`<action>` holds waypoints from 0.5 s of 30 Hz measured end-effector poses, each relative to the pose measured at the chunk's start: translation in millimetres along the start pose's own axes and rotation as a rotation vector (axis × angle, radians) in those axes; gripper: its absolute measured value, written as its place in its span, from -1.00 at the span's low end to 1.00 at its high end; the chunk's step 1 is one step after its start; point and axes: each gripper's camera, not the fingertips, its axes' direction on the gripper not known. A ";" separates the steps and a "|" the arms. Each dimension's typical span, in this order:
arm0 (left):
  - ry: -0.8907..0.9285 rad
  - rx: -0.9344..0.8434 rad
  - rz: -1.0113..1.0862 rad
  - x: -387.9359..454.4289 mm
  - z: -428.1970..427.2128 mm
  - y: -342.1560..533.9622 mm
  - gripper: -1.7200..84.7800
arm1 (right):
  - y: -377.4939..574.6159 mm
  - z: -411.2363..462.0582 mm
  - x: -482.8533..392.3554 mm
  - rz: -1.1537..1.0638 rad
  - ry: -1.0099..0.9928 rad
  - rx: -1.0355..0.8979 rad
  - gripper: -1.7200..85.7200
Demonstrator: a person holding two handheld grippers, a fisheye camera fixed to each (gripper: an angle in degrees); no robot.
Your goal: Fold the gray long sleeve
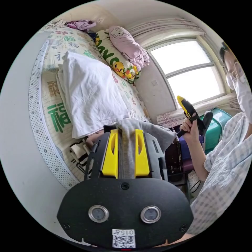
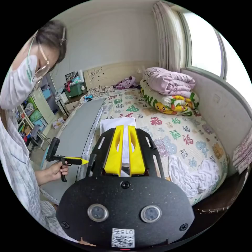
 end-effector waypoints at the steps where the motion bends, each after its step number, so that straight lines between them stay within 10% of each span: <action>1: 0.011 0.016 0.024 6.2 -0.8 0.4 -0.83 | 1.9 -0.9 -0.7 0.011 -0.037 -0.027 -0.83; 6: 0.079 -0.083 0.381 96.4 11.1 19.3 -0.89 | 59.7 20.3 7.1 0.292 -0.463 -0.363 -0.59; 15: -0.033 -0.181 0.550 151.0 48.0 74.5 -0.82 | 130.8 11.8 19.9 0.496 -0.396 -0.527 -0.53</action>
